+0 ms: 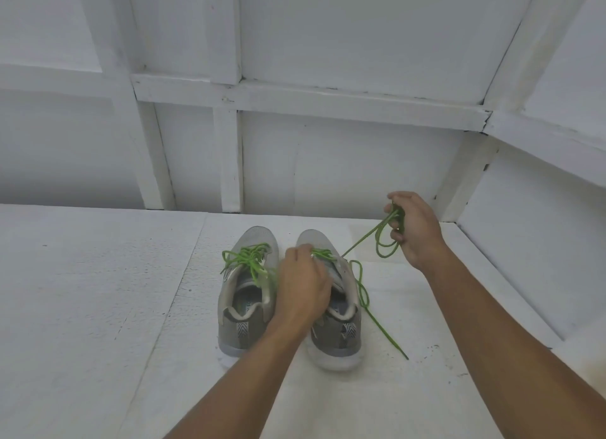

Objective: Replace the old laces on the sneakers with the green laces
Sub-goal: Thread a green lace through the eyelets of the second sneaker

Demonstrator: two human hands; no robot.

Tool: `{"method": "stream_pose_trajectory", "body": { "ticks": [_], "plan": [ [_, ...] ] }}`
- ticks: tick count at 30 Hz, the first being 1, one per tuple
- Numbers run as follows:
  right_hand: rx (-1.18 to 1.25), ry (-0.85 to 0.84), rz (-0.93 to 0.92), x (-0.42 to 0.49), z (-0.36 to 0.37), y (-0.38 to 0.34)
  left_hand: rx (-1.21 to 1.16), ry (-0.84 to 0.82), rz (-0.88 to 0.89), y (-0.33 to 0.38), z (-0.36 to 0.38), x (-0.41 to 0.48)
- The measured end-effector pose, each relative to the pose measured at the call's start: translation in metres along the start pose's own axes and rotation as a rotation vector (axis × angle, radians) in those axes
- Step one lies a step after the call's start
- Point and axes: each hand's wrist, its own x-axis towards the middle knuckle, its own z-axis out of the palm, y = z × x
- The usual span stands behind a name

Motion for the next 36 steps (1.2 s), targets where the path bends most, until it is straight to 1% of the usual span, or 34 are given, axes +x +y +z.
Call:
{"method": "stream_pose_trajectory", "body": {
  "ticks": [2,3,5,7,10,12,15,21,22,24,27,29,31,33,36],
  "plan": [
    [-0.068,-0.021,-0.020,-0.004,0.000,0.001,0.046,-0.104,0.104,0.012,-0.001,0.026],
    [-0.116,-0.025,-0.029,-0.006,0.001,0.001,0.082,-0.193,0.151,0.020,-0.002,0.039],
    [-0.232,-0.036,-0.050,-0.011,0.004,0.003,0.195,-0.432,0.204,0.038,0.002,0.064],
    [-0.296,-0.059,-0.065,-0.016,0.006,0.007,0.378,-0.630,0.211,0.048,0.009,0.082],
    [-0.335,-0.107,-0.099,-0.024,0.002,0.014,0.621,-0.782,0.171,0.050,0.019,0.094],
    [-0.393,-0.119,-0.108,-0.029,-0.002,0.017,0.726,-0.849,0.162,0.052,0.020,0.097],
    [-0.463,-0.114,-0.115,-0.034,-0.006,0.019,0.783,-0.898,0.167,0.053,0.025,0.098],
    [-0.499,-0.178,-0.120,-0.040,-0.010,0.020,0.850,-0.897,0.255,0.059,0.026,0.095],
    [-0.497,-0.177,-0.116,-0.040,-0.010,0.020,0.835,-0.894,0.254,0.058,0.026,0.095],
    [-0.492,-0.183,-0.113,-0.040,-0.010,0.020,0.726,-0.860,0.236,0.055,0.027,0.098],
    [-0.506,-0.230,-0.077,-0.041,-0.006,0.025,0.356,-0.756,0.188,0.055,0.016,0.104],
    [-0.535,-0.255,-0.048,-0.042,0.000,0.030,0.079,-0.684,0.149,0.062,0.001,0.109],
    [-0.540,-0.268,-0.029,-0.041,0.008,0.033,-0.148,-0.635,0.093,0.072,-0.018,0.114],
    [-0.520,-0.272,-0.006,-0.039,0.015,0.033,-0.282,-0.605,0.075,0.082,-0.035,0.120],
    [-0.493,-0.292,0.027,-0.034,0.022,0.025,-0.336,-0.589,0.129,0.092,-0.057,0.125]
  ]
}}
